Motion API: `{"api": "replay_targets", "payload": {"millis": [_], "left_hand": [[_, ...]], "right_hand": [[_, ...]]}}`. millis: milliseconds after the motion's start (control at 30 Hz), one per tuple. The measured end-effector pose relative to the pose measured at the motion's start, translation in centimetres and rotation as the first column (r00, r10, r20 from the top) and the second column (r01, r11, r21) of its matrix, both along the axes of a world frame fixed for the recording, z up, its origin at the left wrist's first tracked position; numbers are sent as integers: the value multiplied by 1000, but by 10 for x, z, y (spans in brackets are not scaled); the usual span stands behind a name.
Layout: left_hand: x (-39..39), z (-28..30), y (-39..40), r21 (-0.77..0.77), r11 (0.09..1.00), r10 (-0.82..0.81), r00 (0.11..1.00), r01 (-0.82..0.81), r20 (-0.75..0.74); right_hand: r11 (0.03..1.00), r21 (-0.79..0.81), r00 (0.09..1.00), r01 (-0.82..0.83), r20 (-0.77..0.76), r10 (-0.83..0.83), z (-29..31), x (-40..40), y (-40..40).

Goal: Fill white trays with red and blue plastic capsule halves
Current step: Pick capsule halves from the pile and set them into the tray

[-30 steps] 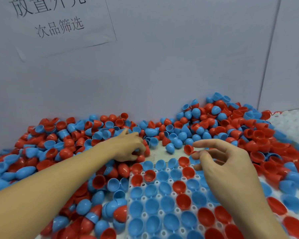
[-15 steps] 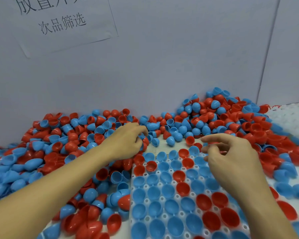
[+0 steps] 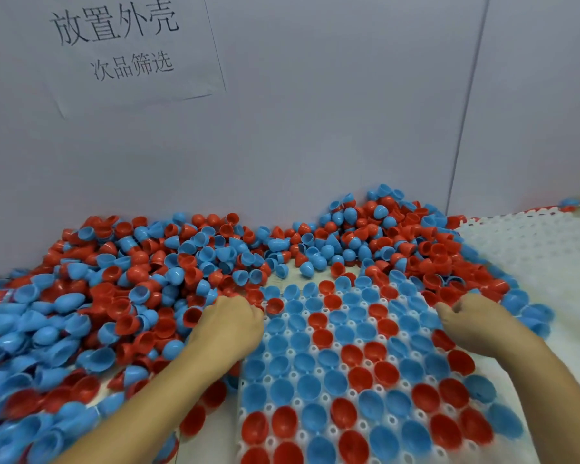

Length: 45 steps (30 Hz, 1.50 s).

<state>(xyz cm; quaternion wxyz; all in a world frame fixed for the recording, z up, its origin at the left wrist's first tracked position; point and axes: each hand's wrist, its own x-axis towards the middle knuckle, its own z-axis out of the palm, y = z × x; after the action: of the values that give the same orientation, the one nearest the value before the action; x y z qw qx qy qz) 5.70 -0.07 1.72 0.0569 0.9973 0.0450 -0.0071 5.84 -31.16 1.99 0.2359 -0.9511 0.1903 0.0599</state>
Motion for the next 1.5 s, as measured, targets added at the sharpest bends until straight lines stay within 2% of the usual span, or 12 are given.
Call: {"api": "replay_targets", "payload": {"millis": [167,300,467,800,933,1033,1100,1200,1300,1433,1500], "left_hand": [[7,-2,-5,-95,993,66,994,-74,-83],[16,-4,-2,-214,962,155,985,-168,-75],[29,-1,3,-288,931,210,974,-225,-85],[47,1,-2,-331,928,137,984,-168,-115],[55,5,4,-260,953,143,986,-159,-80],[63,14,12,-135,983,134,987,-122,84],[74,17,19,-82,996,45,989,-33,139],[94,13,30,-41,989,-142,990,141,-9],[110,8,34,-24,977,-213,971,211,-112],[120,8,37,76,977,-196,978,201,-69],[120,9,41,79,980,-179,983,181,-32]], "right_hand": [[1000,-7,1000,-12,27,12,3,2,5],[999,36,997,-6,79,3,1,6,16],[997,70,988,31,146,-41,-1,9,25],[995,86,983,48,173,-63,0,6,21],[993,92,987,70,138,-82,1,9,21],[993,90,989,82,118,-92,2,12,20],[994,75,989,85,115,-93,5,13,21],[994,74,985,86,143,-96,7,14,21],[993,89,983,79,157,-93,6,17,20],[994,90,977,67,196,-83,5,19,19],[995,75,970,63,229,-79,5,20,18]]}}
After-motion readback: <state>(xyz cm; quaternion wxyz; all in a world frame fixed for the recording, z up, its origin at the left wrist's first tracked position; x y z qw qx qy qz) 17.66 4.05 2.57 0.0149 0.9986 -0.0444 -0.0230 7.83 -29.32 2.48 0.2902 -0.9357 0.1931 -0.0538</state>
